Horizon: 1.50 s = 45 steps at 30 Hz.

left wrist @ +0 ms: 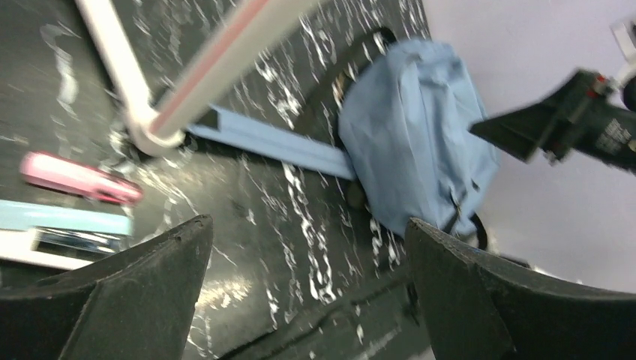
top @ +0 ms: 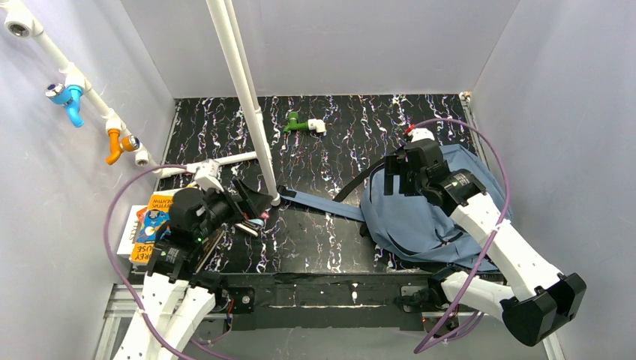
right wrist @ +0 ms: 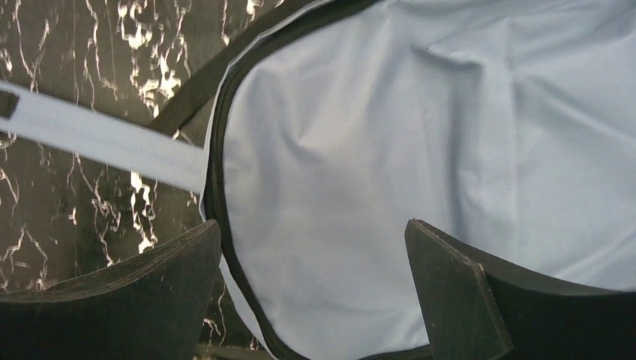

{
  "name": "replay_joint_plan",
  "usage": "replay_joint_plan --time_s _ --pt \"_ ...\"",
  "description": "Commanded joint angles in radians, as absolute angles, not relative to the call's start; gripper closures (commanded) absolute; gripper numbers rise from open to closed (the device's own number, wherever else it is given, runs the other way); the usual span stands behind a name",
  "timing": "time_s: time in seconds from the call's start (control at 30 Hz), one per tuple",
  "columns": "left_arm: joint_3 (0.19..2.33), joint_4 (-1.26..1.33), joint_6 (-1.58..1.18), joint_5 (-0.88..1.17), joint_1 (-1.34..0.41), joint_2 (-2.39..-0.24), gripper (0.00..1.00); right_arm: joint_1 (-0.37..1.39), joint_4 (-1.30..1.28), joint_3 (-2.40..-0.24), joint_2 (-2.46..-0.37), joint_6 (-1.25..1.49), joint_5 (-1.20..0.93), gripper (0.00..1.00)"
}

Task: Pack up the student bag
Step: Move the student bag to the center of the board.

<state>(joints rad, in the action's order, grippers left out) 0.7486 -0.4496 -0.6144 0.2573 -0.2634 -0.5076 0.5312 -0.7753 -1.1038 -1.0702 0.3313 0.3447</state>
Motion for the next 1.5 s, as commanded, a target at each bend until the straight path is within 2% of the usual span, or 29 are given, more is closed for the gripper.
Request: replay_joint_plan --time_s 0.0,0.1,0.27,0.43,0.53,0.73,0.97,1.13,1.47 --pt "0.623 -0.300 -0.728 0.417 -0.374 -0.455 0.01 0.532 -0.678 -1.013 -1.022 0.380 0.202 0.00" --pt "0.588 -0.277 -0.744 0.335 -0.514 -0.444 0.01 0.532 -0.655 -0.976 -1.011 0.383 0.197 0.00" --pt "0.557 -0.175 -0.710 0.111 -0.821 -0.560 0.01 0.532 -0.671 -0.985 -1.020 0.404 0.242 0.00" --pt "0.620 -0.015 -0.618 -0.176 -1.149 -0.831 0.01 0.532 -0.752 -1.006 -1.042 0.457 0.309 0.00" --pt "0.724 0.029 -0.583 -0.283 -1.270 -1.051 0.01 0.532 -0.790 -0.998 -1.025 0.474 0.311 0.00" --pt "0.923 0.007 -0.606 -0.302 -1.296 -1.348 0.01 0.532 -0.852 -0.998 -0.912 0.513 0.368 0.00" --pt "1.206 -0.315 -0.743 -0.386 -1.296 -1.621 0.01 0.532 -0.874 -0.981 -0.757 0.560 0.442 0.00" --pt "1.277 -0.390 -0.786 -0.363 -1.289 -1.702 0.01 0.532 -0.880 -0.980 -0.718 0.560 0.464 0.00" --pt "1.342 -0.402 -0.804 -0.188 -1.218 -1.769 0.01 0.532 -0.929 -0.990 -0.707 0.572 0.460 0.00"
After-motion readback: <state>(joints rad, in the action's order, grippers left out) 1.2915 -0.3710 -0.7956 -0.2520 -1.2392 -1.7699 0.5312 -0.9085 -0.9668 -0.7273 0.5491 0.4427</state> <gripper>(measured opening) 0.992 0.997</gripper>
